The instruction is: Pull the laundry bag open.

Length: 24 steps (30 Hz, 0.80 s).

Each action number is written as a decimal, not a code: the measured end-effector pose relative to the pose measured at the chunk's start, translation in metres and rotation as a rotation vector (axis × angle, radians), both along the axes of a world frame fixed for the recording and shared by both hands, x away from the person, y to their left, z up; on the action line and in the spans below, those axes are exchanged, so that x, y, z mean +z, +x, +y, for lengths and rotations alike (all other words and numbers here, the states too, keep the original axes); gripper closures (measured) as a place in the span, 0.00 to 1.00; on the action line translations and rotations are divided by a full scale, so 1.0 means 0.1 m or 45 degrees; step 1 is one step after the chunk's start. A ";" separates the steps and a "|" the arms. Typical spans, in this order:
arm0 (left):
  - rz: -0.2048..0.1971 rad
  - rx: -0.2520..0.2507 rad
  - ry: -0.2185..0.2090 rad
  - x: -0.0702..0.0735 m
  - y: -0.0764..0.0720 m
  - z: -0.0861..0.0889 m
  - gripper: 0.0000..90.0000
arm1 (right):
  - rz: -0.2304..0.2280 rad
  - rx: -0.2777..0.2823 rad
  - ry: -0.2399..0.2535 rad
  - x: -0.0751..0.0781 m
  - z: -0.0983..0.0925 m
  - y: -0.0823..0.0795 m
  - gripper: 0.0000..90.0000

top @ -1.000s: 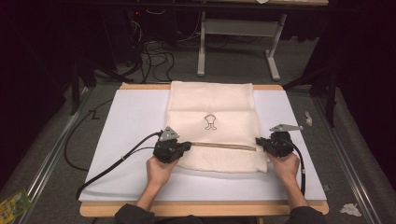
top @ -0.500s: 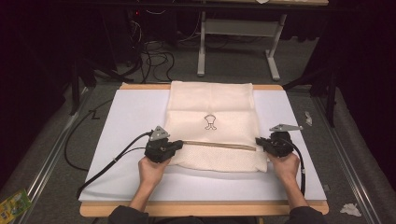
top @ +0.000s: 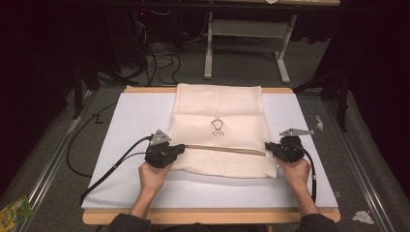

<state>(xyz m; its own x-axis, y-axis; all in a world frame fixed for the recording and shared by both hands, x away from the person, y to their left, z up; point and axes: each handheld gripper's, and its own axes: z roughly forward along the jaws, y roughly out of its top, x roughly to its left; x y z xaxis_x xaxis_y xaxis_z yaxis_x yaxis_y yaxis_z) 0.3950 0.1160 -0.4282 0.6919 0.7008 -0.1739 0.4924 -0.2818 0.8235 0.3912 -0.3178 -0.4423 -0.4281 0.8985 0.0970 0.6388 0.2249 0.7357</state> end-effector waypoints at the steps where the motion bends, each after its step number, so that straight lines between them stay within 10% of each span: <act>1: 0.004 0.003 -0.001 0.00 0.00 0.02 0.97 | 0.001 -0.001 0.003 0.00 0.00 0.00 0.98; 24: 0.002 0.116 -0.004 0.02 0.00 0.40 0.97 | 0.002 -0.012 0.004 0.00 -0.01 0.00 0.98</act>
<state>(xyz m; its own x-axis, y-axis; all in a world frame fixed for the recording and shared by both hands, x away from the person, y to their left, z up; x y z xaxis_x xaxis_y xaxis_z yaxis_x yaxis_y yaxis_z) 0.3952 0.1562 -0.4266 0.6247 0.7605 -0.1773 0.5175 -0.2332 0.8233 0.3914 -0.3191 -0.4419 -0.4192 0.9023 0.1008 0.6423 0.2163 0.7353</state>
